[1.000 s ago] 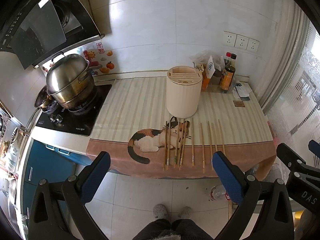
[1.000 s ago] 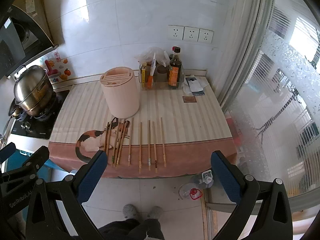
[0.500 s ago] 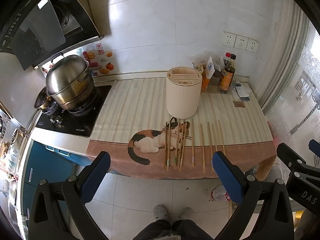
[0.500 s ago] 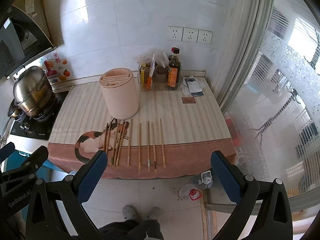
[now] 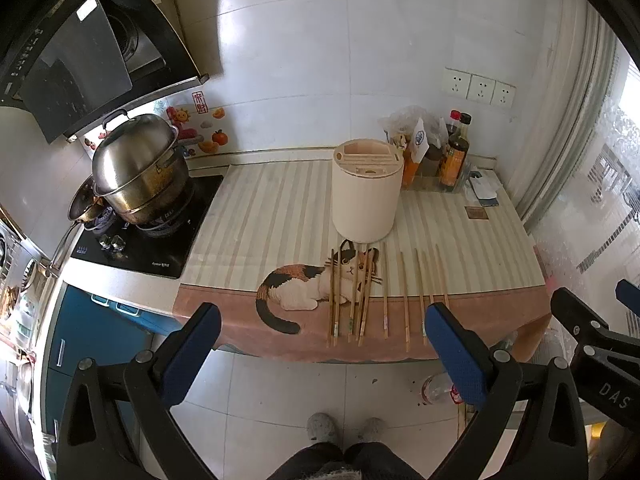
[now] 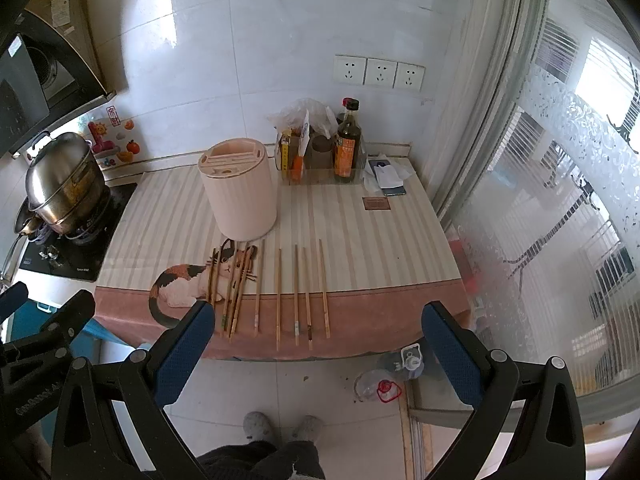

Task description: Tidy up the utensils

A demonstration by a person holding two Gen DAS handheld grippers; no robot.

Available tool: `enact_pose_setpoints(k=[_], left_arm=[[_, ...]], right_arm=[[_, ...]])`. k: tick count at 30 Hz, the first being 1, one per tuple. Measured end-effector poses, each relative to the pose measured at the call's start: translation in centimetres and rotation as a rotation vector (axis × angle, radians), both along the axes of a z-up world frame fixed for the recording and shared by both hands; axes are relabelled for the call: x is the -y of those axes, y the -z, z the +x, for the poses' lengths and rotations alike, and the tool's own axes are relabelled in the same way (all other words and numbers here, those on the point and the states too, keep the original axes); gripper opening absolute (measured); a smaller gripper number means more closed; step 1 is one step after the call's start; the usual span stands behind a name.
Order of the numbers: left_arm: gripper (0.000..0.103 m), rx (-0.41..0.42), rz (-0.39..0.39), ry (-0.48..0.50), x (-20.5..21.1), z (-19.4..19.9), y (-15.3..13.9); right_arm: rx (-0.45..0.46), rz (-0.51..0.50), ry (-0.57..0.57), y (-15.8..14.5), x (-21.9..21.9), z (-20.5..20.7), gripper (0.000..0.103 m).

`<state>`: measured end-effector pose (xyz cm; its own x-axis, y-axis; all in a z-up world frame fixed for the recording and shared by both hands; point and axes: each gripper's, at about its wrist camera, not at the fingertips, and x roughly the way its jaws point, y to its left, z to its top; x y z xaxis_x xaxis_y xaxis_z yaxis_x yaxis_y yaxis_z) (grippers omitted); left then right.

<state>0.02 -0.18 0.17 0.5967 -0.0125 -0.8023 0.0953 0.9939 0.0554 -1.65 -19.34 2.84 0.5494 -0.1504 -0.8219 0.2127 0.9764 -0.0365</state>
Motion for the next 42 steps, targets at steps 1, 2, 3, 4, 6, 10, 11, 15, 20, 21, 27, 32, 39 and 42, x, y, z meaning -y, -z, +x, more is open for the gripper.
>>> enact_pose_setpoints(k=[1, 2, 3, 4, 6, 10, 11, 15, 20, 21, 27, 32, 39, 42], left_arm=[[0.103, 0.001, 0.000, 0.001, 0.0, 0.0, -0.1], [0.103, 0.001, -0.002, 0.001, -0.1, 0.0, -0.1], [0.103, 0.001, -0.003, 0.001, -0.1, 0.0, -0.1], [0.103, 0.001, -0.002, 0.001, -0.1, 0.0, -0.1], [0.103, 0.000, -0.002, 0.001, -0.1, 0.0, -0.1], [0.103, 0.002, -0.003, 0.001, -0.1, 0.0, -0.1], [0.103, 0.002, -0.002, 0.002, -0.1, 0.0, -0.1], [0.103, 0.003, -0.005, 0.002, -0.1, 0.1, -0.1], [0.103, 0.001, -0.007, 0.006, -0.1, 0.0, -0.2], [0.103, 0.002, -0.007, 0.004, 0.0, 0.0, -0.2], [0.103, 0.006, -0.007, 0.005, 0.0, 0.0, -0.3], [0.103, 0.007, -0.010, 0.004, 0.0, -0.1, -0.4], [0.103, 0.008, -0.016, 0.005, 0.0, -0.2, -0.5], [0.103, 0.013, -0.024, 0.007, -0.2, 0.0, -0.9]], right_arm=[[0.001, 0.000, -0.001, 0.0, 0.0, 0.0, 0.103], [0.001, -0.001, -0.001, -0.1, 0.0, 0.1, 0.103], [0.002, -0.002, -0.002, -0.1, 0.0, 0.1, 0.103], [0.003, -0.003, -0.002, -0.2, -0.1, 0.2, 0.103], [0.004, -0.005, -0.003, -0.3, -0.2, 0.1, 0.103], [0.006, -0.006, -0.002, -0.3, -0.3, 0.2, 0.103], [0.007, -0.005, -0.002, -0.3, -0.3, 0.2, 0.103], [0.009, -0.007, -0.001, -0.4, -0.6, 0.2, 0.103], [0.009, -0.008, -0.002, -0.4, -0.6, 0.2, 0.103], [0.010, -0.007, -0.001, -0.4, -0.6, 0.2, 0.103], [0.014, -0.006, 0.000, -0.6, -0.8, 0.2, 0.103], [0.020, -0.006, 0.000, -1.0, -1.0, 0.2, 0.103], [0.025, -0.011, -0.003, -1.3, -1.4, 0.1, 0.103], [0.027, -0.012, -0.002, -1.3, -1.5, 0.0, 0.103]])
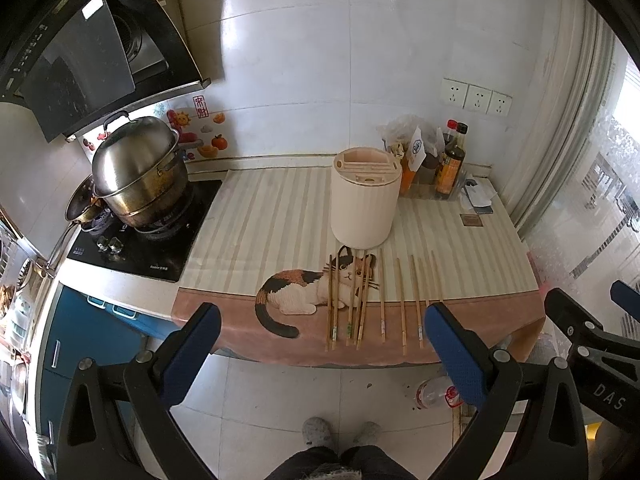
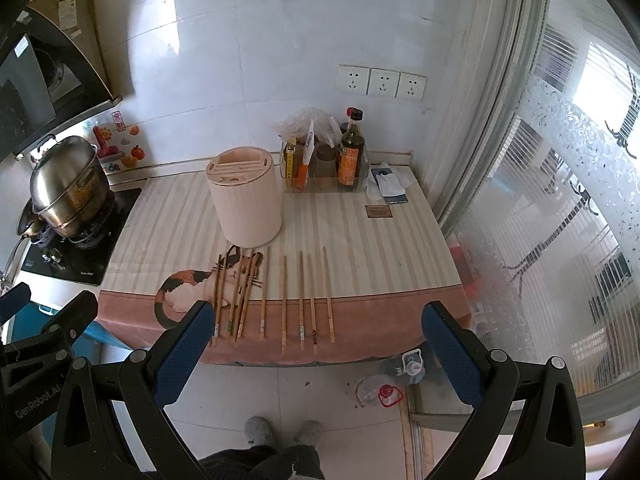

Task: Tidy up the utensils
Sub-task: 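Lower both tools onto the wooden chopsticks and close each on one chopstick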

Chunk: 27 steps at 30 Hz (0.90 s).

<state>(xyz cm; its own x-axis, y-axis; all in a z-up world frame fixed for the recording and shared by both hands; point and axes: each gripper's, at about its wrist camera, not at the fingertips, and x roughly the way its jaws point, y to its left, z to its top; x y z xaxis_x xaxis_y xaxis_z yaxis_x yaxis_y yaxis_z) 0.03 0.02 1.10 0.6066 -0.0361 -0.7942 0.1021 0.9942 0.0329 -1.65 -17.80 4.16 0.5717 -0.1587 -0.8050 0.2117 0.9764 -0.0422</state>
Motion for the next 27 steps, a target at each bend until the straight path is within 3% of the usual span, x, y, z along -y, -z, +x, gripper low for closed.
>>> enact_pose_setpoints(k=[7, 12, 15, 18, 20, 23, 25, 27], left_arm=[[0.103, 0.092, 0.019, 0.005, -1.3, 3.0, 1.7], [0.103, 0.108, 0.054, 0.017, -2.9, 6.8, 6.1], [0.103, 0.050, 0.084, 0.005, -3.4, 10.0, 9.7], [0.103, -0.053, 0.102, -0.012, -3.7, 13.3, 13.8], [0.103, -0.120, 0.095, -0.029, -3.9, 15.5, 16.9], [0.100, -0.256, 0.085, -0.040, -3.4, 18.7, 21.9], [0.088, -0.343, 0.077, -0.041, -2.8, 20.5, 25.0], [0.068, -0.426, 0.060, -0.042, -2.1, 22.1, 28.0]], right_arm=[[0.051, 0.041, 0.052, 1.2, 0.4, 0.5, 0.103], [0.012, 0.036, 0.121, 5.6, 1.2, 3.0, 0.103], [-0.032, 0.068, 0.163, 9.0, 2.2, 5.0, 0.102], [-0.092, 0.095, 0.186, 12.4, 3.5, 7.0, 0.086], [-0.150, 0.122, 0.198, 15.5, 4.8, 9.0, 0.070], [-0.218, 0.162, 0.198, 19.6, 6.5, 11.5, 0.057], [-0.251, 0.188, 0.185, 22.2, 7.6, 13.2, 0.048], [-0.305, 0.213, 0.168, 24.9, 8.7, 15.3, 0.040]])
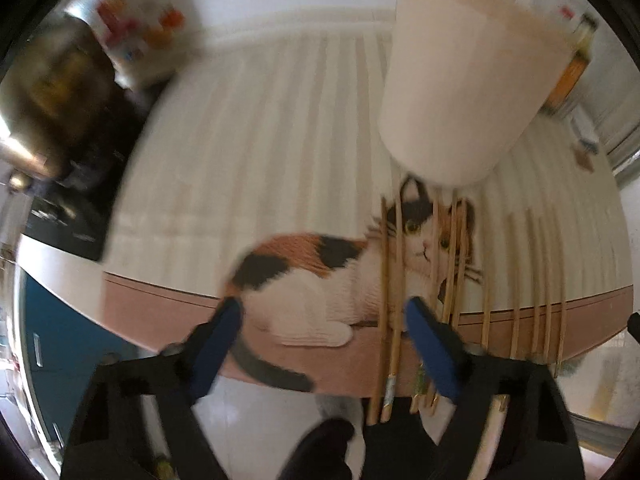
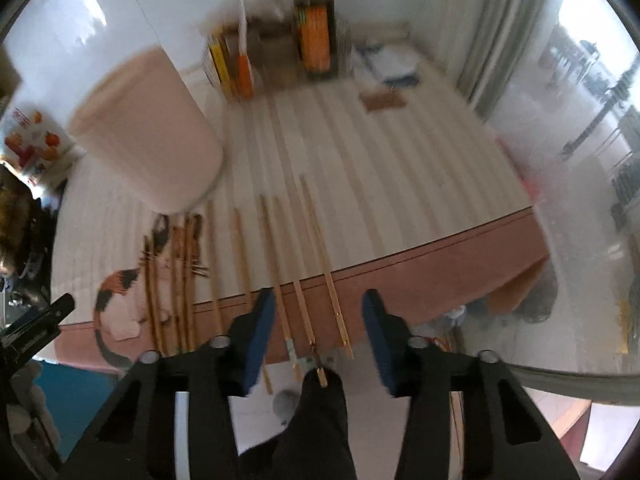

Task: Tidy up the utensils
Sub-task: 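Lower both tools onto the wooden chopsticks and close each on one chopstick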

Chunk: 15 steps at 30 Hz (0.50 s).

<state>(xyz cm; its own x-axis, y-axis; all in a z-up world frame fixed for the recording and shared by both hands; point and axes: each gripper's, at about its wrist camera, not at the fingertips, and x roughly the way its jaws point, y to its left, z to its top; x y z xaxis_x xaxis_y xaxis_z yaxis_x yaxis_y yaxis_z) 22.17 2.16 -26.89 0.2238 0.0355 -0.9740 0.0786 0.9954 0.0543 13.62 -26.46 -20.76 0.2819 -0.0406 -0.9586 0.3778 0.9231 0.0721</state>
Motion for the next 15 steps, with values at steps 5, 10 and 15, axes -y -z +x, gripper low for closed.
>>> enact_pose_setpoints(k=[5, 10, 15], left_arm=[[0.033, -0.158, -0.009, 0.007, 1.6, 2.8, 5.9], [0.032, -0.218, -0.005, 0.011, 2.7, 3.9, 8.0], [0.009, -0.240, -0.018, 0.006, 3.4, 4.4, 8.7]], right_arm=[[-0.097, 0.051, -0.044, 5.4, 2.0, 4.1, 0.027], [-0.176, 0.077, -0.086, 9.1, 3.0, 7.3, 0.027], [-0.232, 0.074, -0.125, 11.3, 3.0, 9.5, 0.027]])
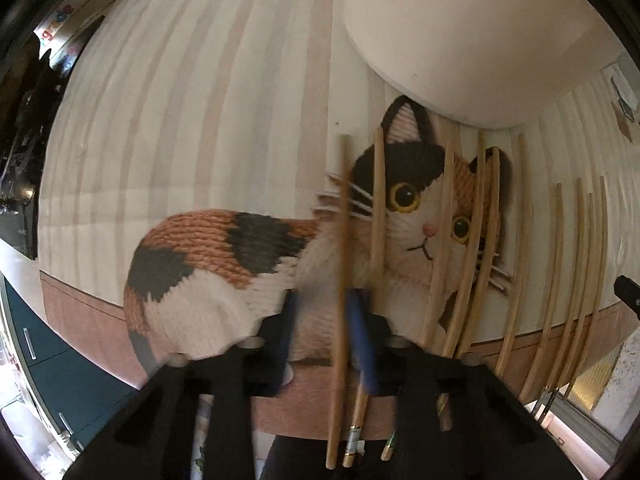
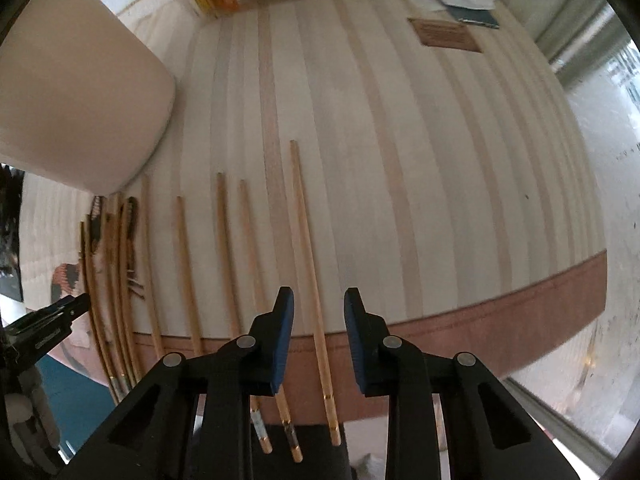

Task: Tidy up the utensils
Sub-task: 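Lower both tools onto the wooden chopsticks and close each on one chopstick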

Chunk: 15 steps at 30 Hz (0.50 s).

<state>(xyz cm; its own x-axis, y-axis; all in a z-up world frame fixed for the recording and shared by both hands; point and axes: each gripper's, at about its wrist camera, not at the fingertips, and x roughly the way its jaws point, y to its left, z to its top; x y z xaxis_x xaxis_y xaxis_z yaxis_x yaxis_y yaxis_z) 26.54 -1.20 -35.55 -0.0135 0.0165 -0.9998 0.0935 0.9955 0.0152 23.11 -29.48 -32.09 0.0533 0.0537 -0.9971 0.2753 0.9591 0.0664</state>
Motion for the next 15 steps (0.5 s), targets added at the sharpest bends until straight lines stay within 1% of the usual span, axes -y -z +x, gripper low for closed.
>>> enact_pose_setpoints(k=[1, 6, 7, 11, 13, 15], left_arm=[[0.005, -0.001, -0.002, -0.005, -0.1, 0.0, -0.1], [0.005, 0.008, -0.008, -0.051, -1.6, 0.7, -0.6], [0.005, 0.007, -0.014, -0.069, -2.4, 0.5, -0.8], [0.005, -0.010, -0.054, -0.132, -5.2, 0.9, -1.8], [0.005, -0.012, -0.057, -0.125, -5.4, 1.0, -2.1], [0.005, -0.006, -0.054, -0.108, -5.8, 0.9, -2.1]], right_arm=[[-0.011, -0.003, -0.003, 0.4, 0.0, 0.3, 0.027], [-0.065, -0.012, 0.013, 2.6, 0.6, 0.7, 0.028], [-0.055, -0.008, 0.018, 2.6, 0.7, 0.7, 0.028], [-0.072, 0.017, 0.014, 2.7, 0.4, 0.9, 0.027], [-0.097, 0.036, 0.010, 3.2, -0.3, 0.9, 0.027], [-0.085, -0.014, -0.021, 3.2, -1.1, 0.9, 0.026]])
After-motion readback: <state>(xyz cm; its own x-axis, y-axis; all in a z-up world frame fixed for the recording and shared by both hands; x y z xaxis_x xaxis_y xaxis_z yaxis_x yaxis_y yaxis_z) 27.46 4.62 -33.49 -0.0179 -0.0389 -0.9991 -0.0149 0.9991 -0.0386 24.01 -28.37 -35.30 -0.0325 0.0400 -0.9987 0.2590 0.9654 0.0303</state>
